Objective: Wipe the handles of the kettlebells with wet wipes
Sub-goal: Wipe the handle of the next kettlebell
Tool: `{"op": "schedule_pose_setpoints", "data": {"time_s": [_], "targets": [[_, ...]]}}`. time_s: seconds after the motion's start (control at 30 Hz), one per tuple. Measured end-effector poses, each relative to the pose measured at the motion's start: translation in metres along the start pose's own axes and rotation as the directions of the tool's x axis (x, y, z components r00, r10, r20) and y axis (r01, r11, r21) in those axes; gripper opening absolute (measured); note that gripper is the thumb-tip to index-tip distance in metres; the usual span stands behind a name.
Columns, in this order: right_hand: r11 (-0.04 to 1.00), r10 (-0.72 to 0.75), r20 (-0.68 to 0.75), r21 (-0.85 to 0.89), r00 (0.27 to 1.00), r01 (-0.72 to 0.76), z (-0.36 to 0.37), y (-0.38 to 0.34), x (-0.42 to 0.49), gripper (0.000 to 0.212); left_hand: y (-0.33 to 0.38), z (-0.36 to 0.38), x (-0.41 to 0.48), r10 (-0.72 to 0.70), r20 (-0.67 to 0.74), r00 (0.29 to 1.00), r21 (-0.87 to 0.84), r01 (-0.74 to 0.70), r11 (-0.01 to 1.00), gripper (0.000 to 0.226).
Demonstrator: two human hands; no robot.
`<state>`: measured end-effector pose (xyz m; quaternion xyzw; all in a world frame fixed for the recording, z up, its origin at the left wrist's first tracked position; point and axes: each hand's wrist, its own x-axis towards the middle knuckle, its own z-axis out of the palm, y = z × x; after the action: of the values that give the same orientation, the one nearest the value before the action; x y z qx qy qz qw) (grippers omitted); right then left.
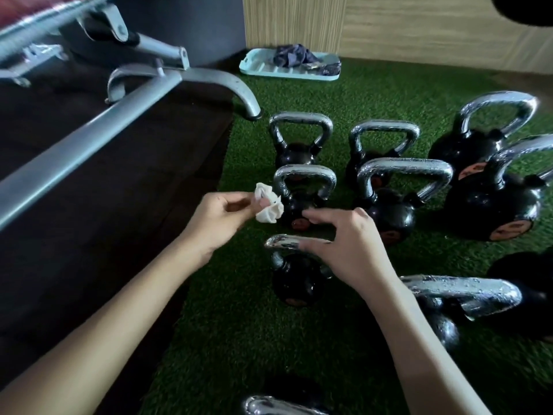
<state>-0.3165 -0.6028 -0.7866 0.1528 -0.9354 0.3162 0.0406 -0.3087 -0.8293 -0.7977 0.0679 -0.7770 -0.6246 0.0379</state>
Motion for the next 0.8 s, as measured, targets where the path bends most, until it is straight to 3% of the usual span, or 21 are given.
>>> {"op": "schedule_pose_setpoints", "data": {"time_s": [0.1,0.17,0.27,0.37,0.43,0.53,0.6,0.7,0.73,0.8], "targets": [[0.968,0.038,0.173,-0.252,0.984,0.007,0.001,-0.003,-0.001,0.049,-0.007,-0.002,-0.002,0.227,0.007,0.974,0.348,-0.216,0.912,0.030],[0.960,0.051,0.154,-0.279,0.987,-0.006,0.002,-0.002,-0.001,0.040,-0.009,0.013,-0.007,0.264,0.116,0.957,0.417,-0.288,0.862,0.038],[0.965,0.093,0.122,-0.254,0.988,-0.060,0.001,0.006,0.000,0.022,-0.007,0.038,-0.007,0.269,0.271,0.924,0.426,-0.366,0.828,0.030],[0.964,0.153,0.090,-0.232,0.984,-0.129,-0.007,0.014,0.002,0.019,-0.002,0.055,-0.004,0.411,0.401,0.819,0.524,-0.573,0.630,0.023],[0.959,0.208,0.100,-0.219,0.973,-0.182,-0.012,0.018,0.006,0.019,-0.003,0.051,0.002,0.434,0.397,0.809,0.591,-0.587,0.554,0.023],[0.944,0.244,0.094,-0.249,0.965,-0.214,-0.014,0.023,0.012,0.020,-0.010,0.035,0.015,0.359,0.345,0.867,0.610,-0.498,0.617,0.026],[0.943,0.226,0.094,-0.272,0.970,-0.193,-0.015,0.026,0.013,0.024,-0.007,0.040,0.015,0.354,0.379,0.855,0.591,-0.518,0.618,0.023],[0.948,0.223,0.141,-0.260,0.964,-0.181,-0.019,0.030,0.014,0.018,-0.004,0.057,0.013,0.401,0.431,0.808,0.601,-0.589,0.540,0.020],[0.950,0.231,0.149,-0.249,0.961,-0.189,-0.019,0.030,0.014,0.016,-0.005,0.056,0.013,0.387,0.419,0.821,0.601,-0.570,0.559,0.021],[0.951,0.238,0.132,-0.232,0.962,-0.203,-0.018,0.030,0.013,0.012,-0.011,0.048,0.014,0.320,0.365,0.874,0.448,-0.466,0.763,0.024]]}}
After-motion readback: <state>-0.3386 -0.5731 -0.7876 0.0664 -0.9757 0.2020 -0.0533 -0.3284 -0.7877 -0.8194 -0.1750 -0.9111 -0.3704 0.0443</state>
